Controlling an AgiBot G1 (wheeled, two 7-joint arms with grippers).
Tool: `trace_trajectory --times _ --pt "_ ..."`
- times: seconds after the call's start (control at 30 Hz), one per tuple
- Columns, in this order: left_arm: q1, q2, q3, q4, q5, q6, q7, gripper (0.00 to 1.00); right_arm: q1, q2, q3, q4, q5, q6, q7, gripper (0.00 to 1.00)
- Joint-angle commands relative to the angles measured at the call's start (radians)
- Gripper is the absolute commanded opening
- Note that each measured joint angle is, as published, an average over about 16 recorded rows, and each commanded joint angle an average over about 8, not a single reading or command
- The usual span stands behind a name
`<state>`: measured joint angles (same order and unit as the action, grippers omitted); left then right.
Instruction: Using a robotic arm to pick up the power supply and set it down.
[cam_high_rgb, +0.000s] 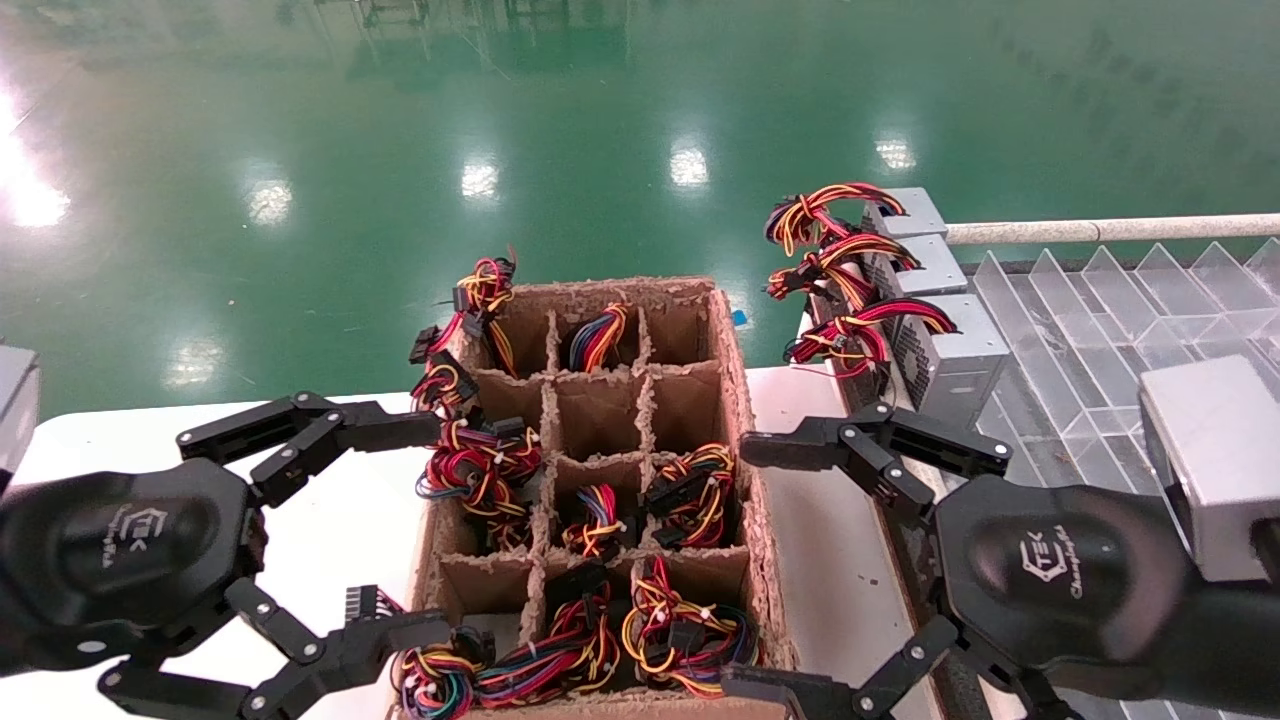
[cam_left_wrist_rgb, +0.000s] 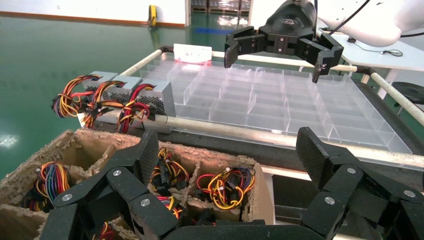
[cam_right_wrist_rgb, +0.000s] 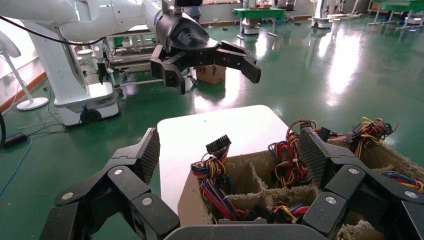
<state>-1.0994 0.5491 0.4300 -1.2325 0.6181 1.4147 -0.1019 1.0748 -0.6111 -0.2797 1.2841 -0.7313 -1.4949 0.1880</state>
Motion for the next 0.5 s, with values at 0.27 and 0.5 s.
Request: trace_trajectory --times 0.27,0.5 --pt "0.000 0.000 0.000 0.000 0.000 0.000 0.000 1.00 0.000 0.000 0.000 0.000 0.000 0.000 0.000 1.00" --pt "0.000 0.000 0.000 0.000 0.000 0.000 0.000 1.00 0.000 0.000 0.000 0.000 0.000 0.000 0.000 1.00"
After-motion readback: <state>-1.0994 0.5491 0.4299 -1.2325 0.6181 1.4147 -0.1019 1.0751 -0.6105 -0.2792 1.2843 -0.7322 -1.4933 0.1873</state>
